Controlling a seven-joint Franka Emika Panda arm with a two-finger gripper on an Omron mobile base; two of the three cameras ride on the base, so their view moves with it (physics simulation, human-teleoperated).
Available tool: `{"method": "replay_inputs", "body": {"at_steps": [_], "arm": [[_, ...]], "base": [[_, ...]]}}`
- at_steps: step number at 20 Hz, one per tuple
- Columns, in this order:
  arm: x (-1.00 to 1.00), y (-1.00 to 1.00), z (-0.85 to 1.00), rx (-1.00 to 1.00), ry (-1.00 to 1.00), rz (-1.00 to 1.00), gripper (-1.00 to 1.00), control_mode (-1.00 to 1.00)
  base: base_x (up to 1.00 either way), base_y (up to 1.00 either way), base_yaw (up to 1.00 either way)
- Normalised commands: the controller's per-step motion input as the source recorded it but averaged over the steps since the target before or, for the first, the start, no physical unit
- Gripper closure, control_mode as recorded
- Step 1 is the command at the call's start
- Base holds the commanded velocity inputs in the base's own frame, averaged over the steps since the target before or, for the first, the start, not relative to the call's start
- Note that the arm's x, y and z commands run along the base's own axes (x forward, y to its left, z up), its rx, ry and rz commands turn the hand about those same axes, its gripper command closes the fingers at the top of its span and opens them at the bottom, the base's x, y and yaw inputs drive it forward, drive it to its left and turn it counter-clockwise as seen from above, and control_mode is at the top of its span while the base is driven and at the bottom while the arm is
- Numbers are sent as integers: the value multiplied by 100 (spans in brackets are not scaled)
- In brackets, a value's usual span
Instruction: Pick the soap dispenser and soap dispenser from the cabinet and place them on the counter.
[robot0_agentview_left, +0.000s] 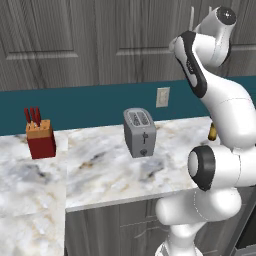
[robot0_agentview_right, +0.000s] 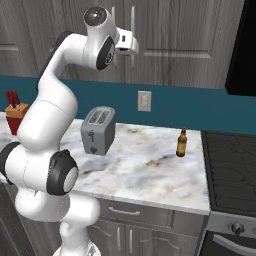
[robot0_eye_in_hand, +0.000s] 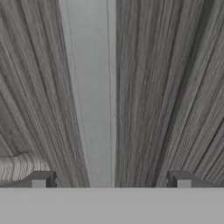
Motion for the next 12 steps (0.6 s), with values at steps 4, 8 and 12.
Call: {"method": "replay_inputs", "body": {"at_steps": [4, 8, 12], "arm": [[14, -1, 1, 0, 0, 0, -100, -100], [2, 2, 0, 0, 0, 0, 100, -100], [4, 0, 0, 0, 0, 0, 100, -100]], "base": [[0, 0, 0], [0, 0, 0], [0, 0, 0]]}}
